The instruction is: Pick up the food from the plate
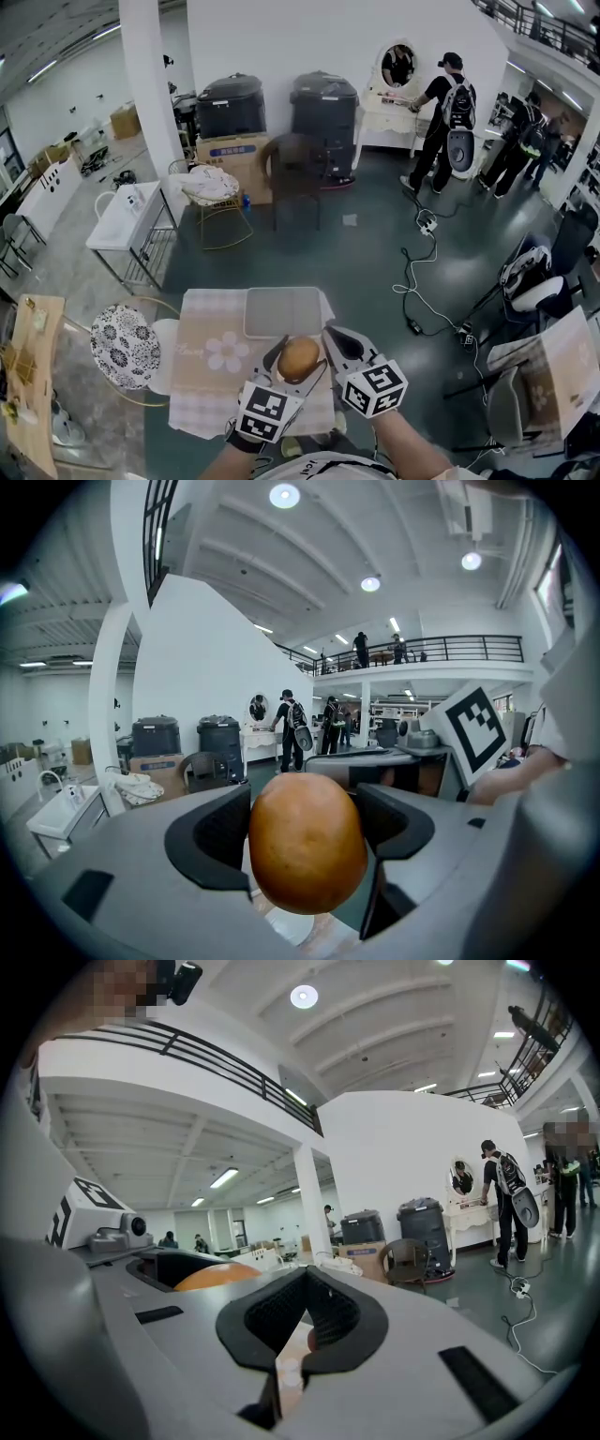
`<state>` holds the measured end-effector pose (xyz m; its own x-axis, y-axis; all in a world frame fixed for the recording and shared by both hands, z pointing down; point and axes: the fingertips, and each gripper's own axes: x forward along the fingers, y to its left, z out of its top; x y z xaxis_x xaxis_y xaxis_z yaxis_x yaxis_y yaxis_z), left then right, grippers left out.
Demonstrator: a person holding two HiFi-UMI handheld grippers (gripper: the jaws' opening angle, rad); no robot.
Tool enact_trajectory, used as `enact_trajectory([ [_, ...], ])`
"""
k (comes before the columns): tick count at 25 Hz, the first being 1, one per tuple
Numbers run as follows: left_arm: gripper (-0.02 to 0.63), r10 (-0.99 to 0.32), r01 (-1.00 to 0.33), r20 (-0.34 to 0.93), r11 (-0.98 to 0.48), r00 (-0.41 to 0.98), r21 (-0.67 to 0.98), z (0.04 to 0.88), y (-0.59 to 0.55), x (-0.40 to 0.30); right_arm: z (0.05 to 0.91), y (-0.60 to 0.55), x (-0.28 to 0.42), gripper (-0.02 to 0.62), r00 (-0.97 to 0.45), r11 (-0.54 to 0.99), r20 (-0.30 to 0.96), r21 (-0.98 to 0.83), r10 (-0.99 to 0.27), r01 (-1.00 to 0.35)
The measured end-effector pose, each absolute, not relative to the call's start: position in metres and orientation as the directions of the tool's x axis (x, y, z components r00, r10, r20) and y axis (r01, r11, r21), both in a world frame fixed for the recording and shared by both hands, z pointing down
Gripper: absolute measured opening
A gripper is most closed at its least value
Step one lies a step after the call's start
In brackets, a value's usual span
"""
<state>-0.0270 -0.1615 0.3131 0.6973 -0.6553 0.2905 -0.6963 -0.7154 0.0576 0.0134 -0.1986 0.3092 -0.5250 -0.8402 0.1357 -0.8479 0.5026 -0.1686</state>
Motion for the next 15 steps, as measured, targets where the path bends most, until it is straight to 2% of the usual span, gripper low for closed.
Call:
enact_trajectory([
  [15, 0.346, -0.659, -0.703, 0.293, -0.708, 0.692, 0.067, 0.317, -0.176, -0.017, 0.311, -0.209, 0.027, 0.012, -0.518, 0.496, 0.141, -0.161, -0.844, -0.853],
])
